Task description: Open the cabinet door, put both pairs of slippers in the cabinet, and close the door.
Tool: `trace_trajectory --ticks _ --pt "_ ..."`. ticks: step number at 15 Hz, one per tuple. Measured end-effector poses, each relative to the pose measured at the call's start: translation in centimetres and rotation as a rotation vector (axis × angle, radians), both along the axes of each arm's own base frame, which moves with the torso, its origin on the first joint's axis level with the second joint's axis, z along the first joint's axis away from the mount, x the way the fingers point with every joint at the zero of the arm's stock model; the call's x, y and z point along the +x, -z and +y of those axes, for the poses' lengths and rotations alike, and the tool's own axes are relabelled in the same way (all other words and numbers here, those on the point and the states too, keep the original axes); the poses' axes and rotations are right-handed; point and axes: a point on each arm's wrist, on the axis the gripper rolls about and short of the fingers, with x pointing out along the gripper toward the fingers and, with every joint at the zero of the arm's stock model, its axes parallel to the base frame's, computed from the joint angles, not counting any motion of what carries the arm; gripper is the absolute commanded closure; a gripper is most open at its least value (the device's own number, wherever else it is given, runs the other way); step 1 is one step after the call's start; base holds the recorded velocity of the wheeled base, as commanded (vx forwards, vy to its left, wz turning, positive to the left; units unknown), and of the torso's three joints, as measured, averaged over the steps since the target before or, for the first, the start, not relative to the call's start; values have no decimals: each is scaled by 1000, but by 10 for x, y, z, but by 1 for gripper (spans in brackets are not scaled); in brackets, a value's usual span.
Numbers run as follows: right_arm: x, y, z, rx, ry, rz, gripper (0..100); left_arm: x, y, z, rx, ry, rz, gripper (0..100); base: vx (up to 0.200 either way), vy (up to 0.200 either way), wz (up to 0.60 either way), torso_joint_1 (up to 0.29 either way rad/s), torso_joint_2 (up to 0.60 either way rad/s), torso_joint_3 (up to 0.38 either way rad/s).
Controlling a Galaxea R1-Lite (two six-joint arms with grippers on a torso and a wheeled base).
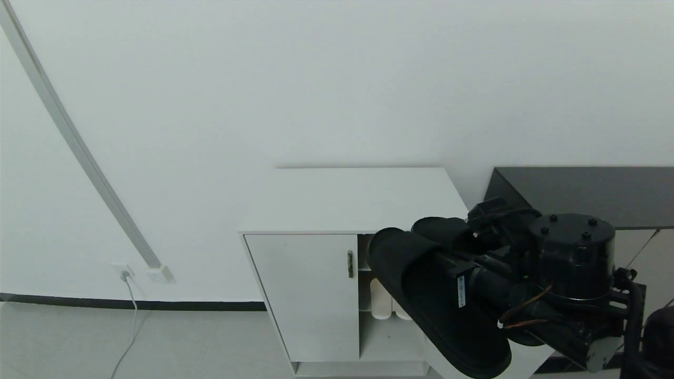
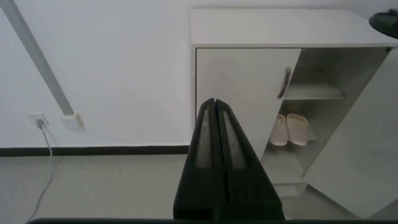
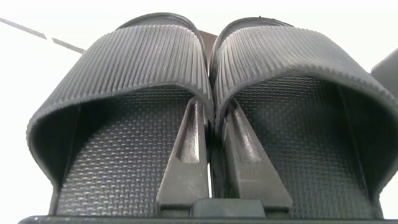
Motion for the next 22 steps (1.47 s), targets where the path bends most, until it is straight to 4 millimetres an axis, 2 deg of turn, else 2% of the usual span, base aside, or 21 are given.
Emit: trace_trajectory --ticks 16,22 --pt "-2 7 2 -5 -12 3 100 0 0 0 -1 -1 0 100 0 0 0 -3 3 4" --pt "-3 8 2 -8 -12 6 100 0 0 0 -2 -1 0 100 0 0 0 -142 335 178"
